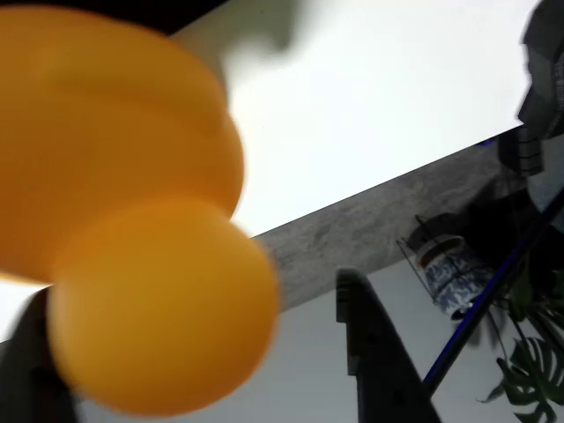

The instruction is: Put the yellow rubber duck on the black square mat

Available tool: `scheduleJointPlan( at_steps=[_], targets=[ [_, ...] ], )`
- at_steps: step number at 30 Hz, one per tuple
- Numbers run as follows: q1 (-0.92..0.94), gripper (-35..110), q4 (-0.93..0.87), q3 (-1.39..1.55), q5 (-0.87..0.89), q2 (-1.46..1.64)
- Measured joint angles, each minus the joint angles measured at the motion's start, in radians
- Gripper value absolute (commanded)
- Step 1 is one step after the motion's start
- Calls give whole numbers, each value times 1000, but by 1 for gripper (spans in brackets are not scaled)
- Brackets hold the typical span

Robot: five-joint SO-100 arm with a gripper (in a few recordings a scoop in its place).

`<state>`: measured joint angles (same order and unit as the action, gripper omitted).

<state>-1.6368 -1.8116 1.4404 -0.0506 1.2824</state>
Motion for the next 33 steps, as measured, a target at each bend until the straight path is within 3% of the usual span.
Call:
scheduleJointPlan(
  at_steps=[5,19,33],
  targets=[
    [0,18,0,-3,0,0],
    [8,18,0,-112,5,3],
    [295,18,0,-135,5,138]
  ],
)
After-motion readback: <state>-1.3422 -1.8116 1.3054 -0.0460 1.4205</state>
